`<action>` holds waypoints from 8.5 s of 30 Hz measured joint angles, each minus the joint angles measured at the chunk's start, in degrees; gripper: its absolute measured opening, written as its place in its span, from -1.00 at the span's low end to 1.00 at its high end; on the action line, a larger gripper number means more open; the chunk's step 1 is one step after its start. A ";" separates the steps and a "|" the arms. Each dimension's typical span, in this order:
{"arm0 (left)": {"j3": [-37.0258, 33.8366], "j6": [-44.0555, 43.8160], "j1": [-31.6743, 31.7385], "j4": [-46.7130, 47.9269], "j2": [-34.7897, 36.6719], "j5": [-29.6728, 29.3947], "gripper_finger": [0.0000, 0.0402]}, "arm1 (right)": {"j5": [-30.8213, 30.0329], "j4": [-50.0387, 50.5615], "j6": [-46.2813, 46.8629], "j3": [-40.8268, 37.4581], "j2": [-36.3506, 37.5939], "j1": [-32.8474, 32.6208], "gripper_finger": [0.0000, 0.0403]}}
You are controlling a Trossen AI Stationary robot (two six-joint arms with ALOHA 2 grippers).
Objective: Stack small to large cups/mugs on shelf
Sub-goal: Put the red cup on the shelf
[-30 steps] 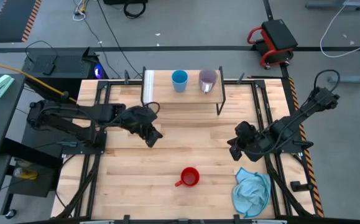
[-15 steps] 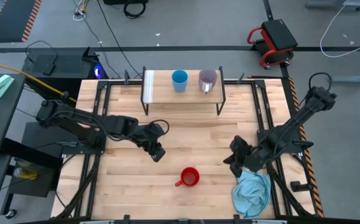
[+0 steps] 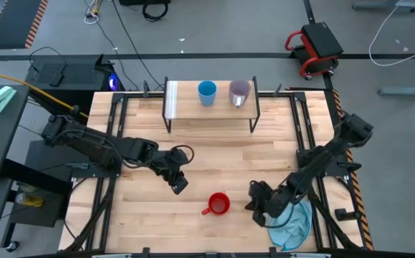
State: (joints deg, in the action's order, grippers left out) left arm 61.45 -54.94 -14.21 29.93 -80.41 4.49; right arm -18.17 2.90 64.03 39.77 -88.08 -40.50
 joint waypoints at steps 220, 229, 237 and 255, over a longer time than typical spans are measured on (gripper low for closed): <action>0.04 12.71 4.39 -0.44 -9.94 2.99 -0.48 | -1.53 35.80 -0.81 17.95 4.14 20.24 -0.77; 0.05 10.58 3.03 -0.27 -11.97 3.02 -0.48 | -1.70 35.57 -0.68 17.95 4.14 20.25 -0.77; 0.02 9.18 2.99 -0.06 -14.33 2.84 -0.48 | -1.70 35.14 -0.62 17.95 4.14 20.24 -0.77; 4.58 8.83 3.82 -0.17 -14.46 1.65 -0.95 | -1.73 34.45 -1.01 17.92 4.12 20.23 -0.77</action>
State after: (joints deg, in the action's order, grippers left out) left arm 66.03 -46.11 -10.40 29.76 -94.87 6.14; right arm -19.90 37.34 63.02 57.69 -83.96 -20.27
